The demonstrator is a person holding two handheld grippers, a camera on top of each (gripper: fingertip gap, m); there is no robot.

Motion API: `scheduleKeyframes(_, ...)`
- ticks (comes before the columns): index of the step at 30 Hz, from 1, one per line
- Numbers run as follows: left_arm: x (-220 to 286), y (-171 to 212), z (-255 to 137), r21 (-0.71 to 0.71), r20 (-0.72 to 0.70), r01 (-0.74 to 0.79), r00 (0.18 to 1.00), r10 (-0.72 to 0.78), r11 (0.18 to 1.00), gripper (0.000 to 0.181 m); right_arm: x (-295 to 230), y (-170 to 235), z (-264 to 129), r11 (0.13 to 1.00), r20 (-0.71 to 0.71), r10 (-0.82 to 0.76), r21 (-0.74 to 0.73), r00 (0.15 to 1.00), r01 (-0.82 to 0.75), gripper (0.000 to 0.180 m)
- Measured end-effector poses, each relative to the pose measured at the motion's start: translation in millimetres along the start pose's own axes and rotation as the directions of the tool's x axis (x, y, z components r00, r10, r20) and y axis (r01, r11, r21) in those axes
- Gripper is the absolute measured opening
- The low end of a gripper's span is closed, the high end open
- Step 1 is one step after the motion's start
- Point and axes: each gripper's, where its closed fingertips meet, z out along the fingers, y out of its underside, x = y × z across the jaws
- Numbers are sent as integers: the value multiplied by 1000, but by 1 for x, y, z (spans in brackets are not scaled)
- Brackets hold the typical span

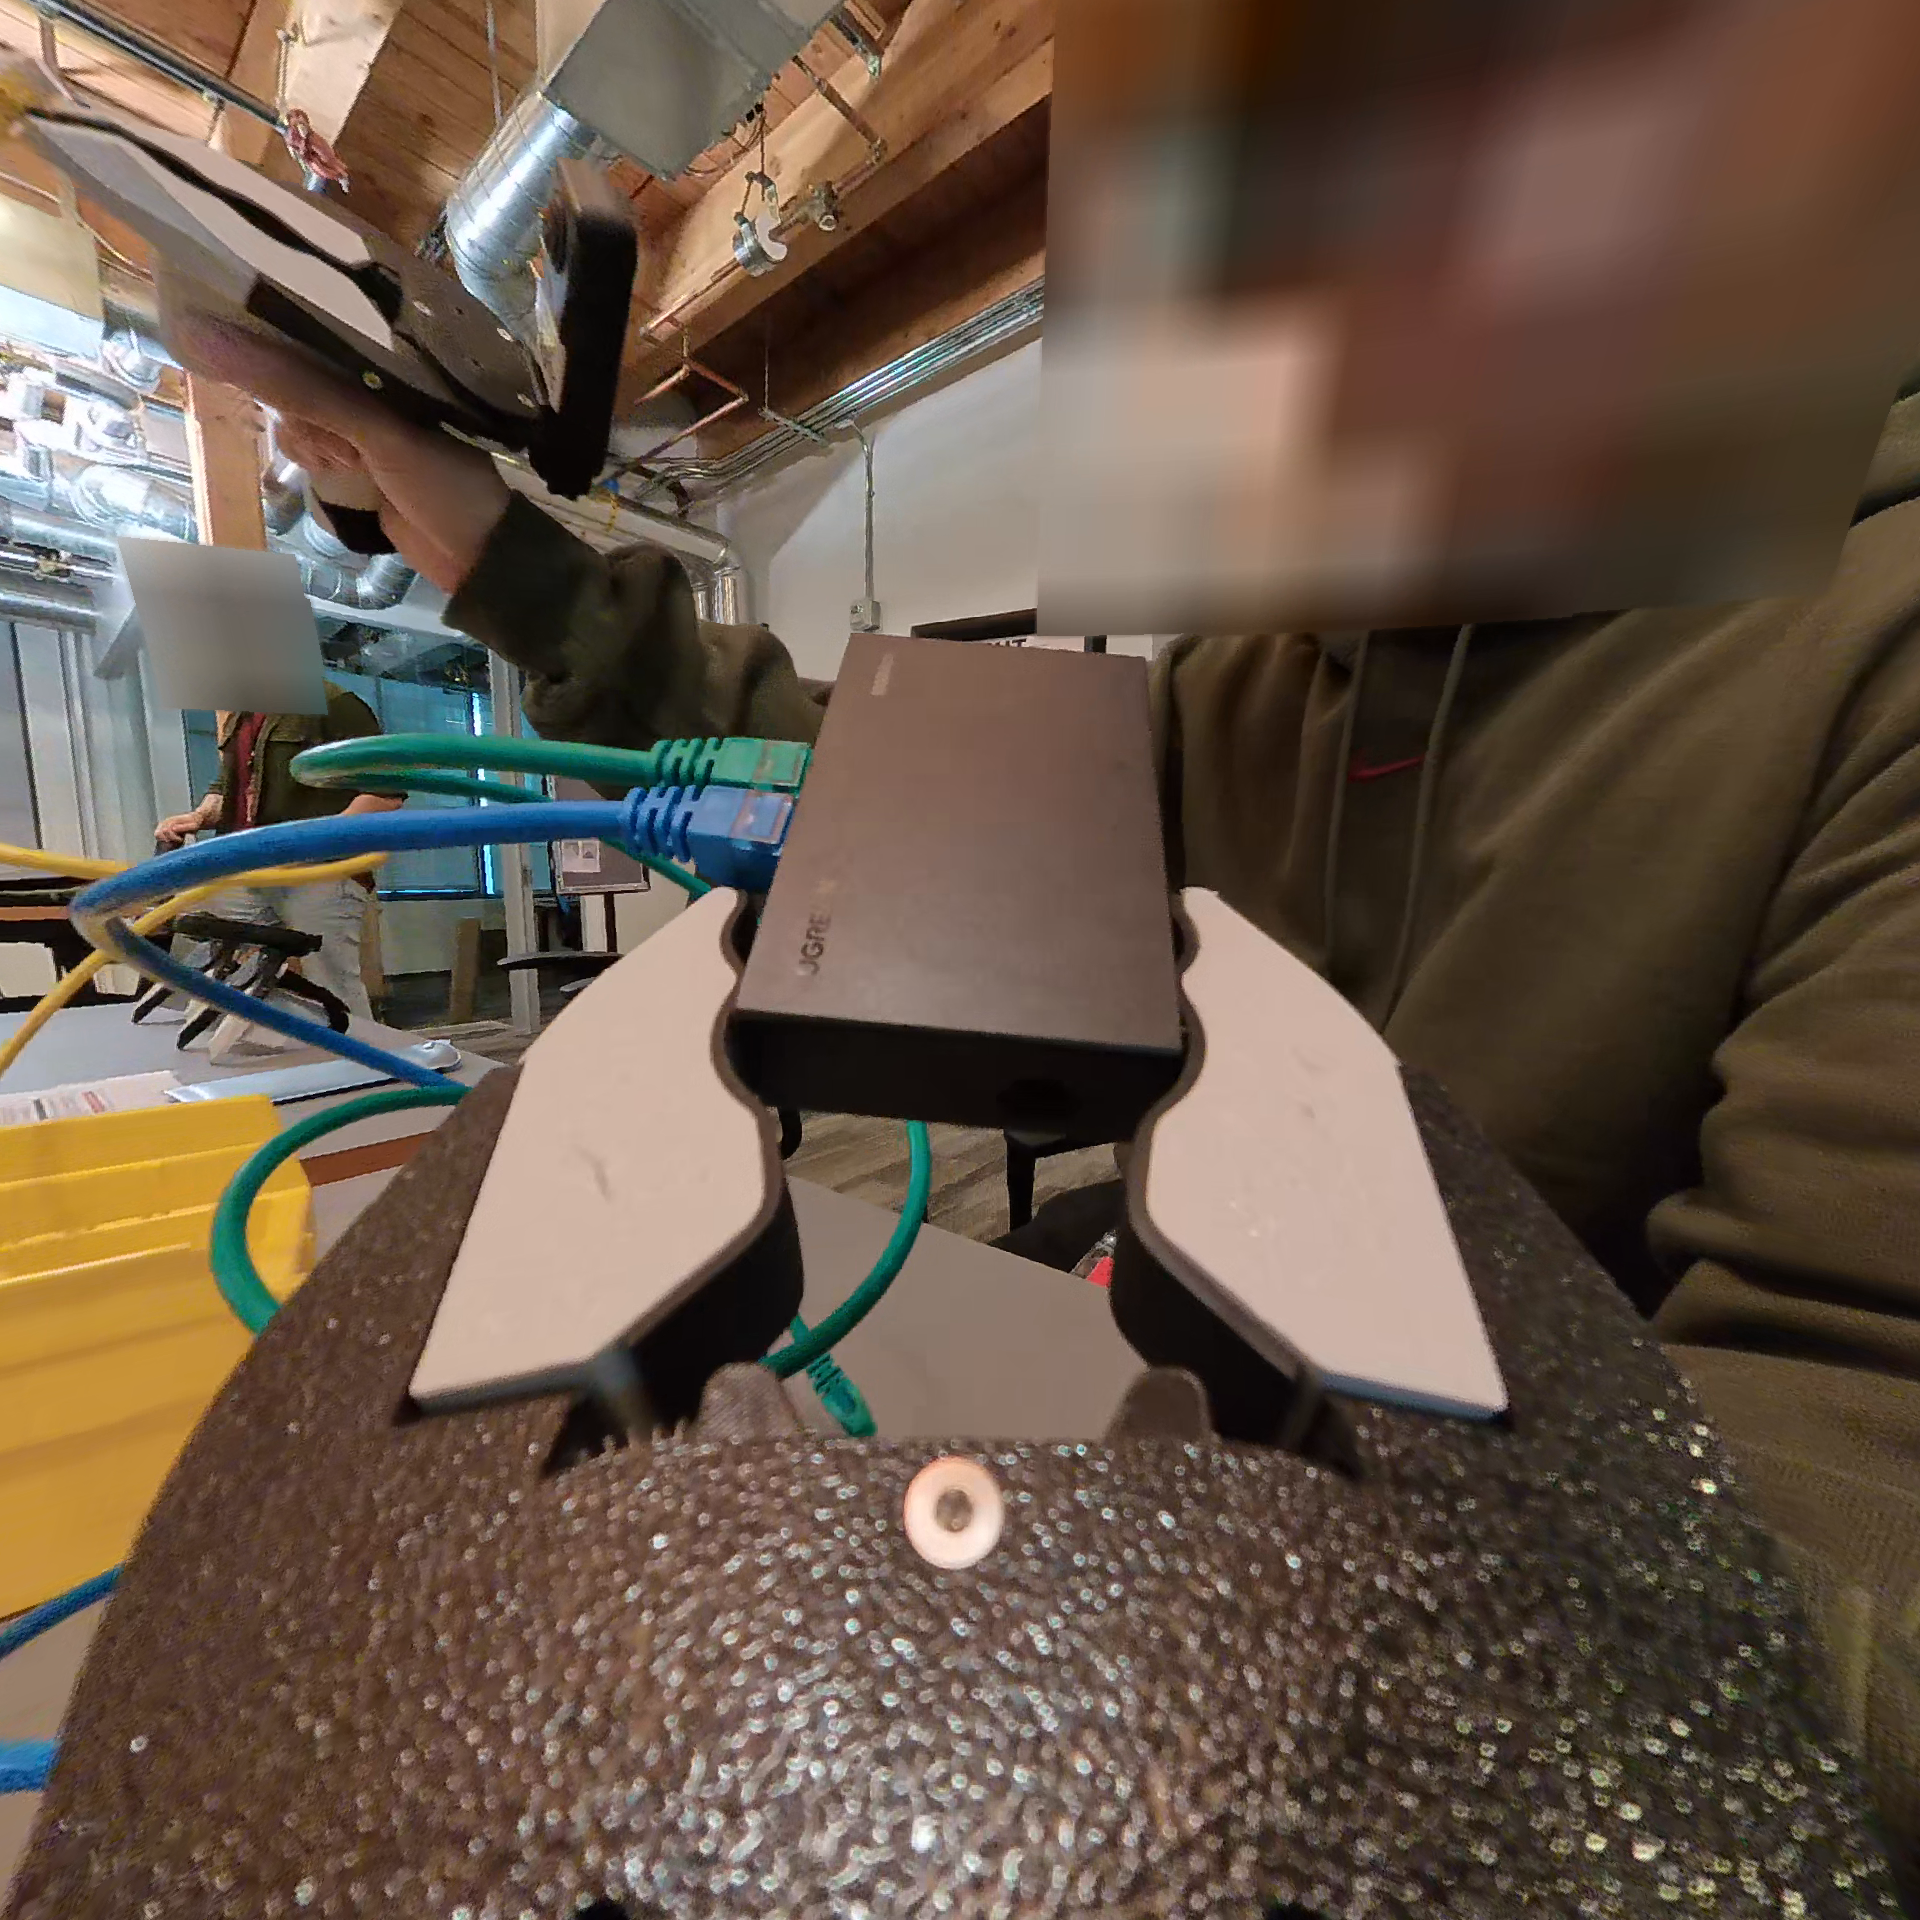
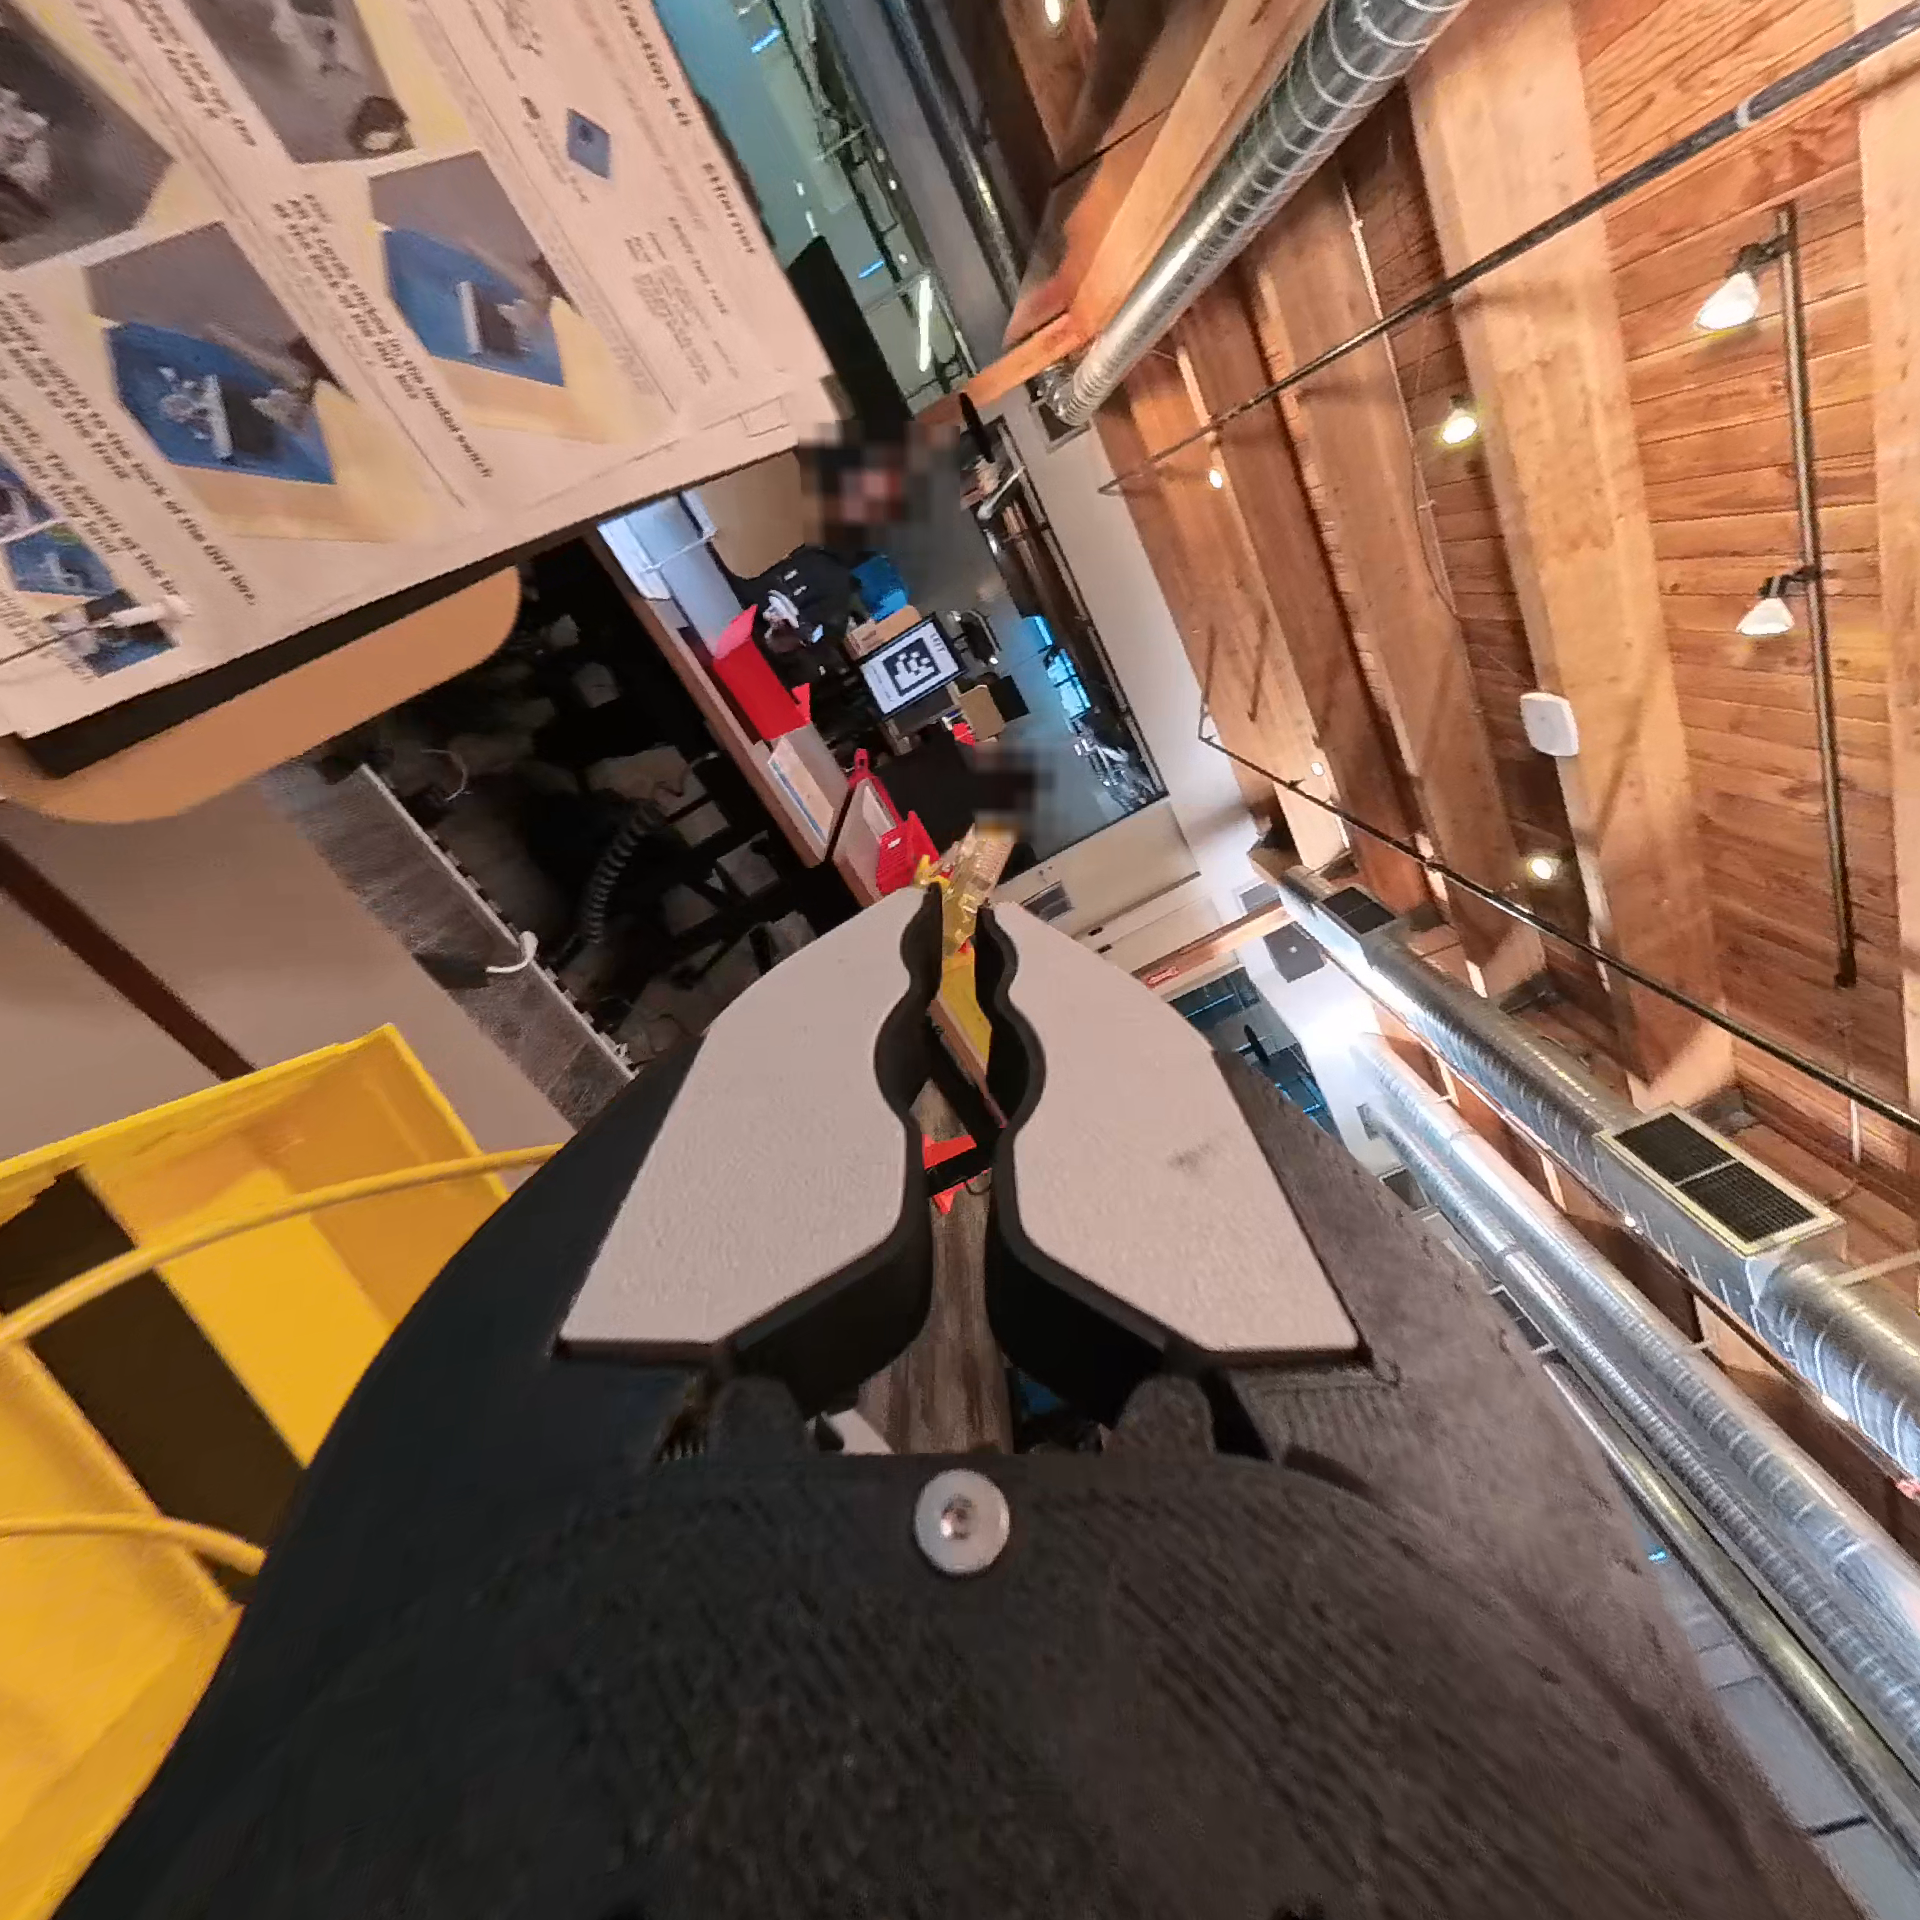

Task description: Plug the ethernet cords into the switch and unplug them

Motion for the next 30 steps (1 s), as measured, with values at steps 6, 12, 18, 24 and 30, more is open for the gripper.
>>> scheduleKeyframes(6, 1, -1, -4, 15, -2, 1, 1000, -1, 1000, 73, 11, 1, 12, 998, -4, 67, 19, 998, -67, 6)
scheduleKeyframes(12, 1, 0, -6, 18, 0, 6, 1000, -6, 1000, 73, -87, 46, 12, 989, 289, 143, -86, 947, -123, 6)
scheduleKeyframes(18, 1, -1, -9, 32, 0, 6, 1000, -6, 999, 73, -181, 91, -25, 988, 588, -20, -112, 808, 106, 7)
scheduleKeyframes(24, -2, 2, -10, 37, 3, 22, 1000, -22, 999, 73, -218, 144, -31, 947, 669, -30, -219, 743, 236, 7)
scheduleKeyframes(30, -1, 2, -11, 40, 4, 22, 1000, -23, 999, 73, -228, 168, -32, 938, 695, -38, -223, 718, 266, 9)
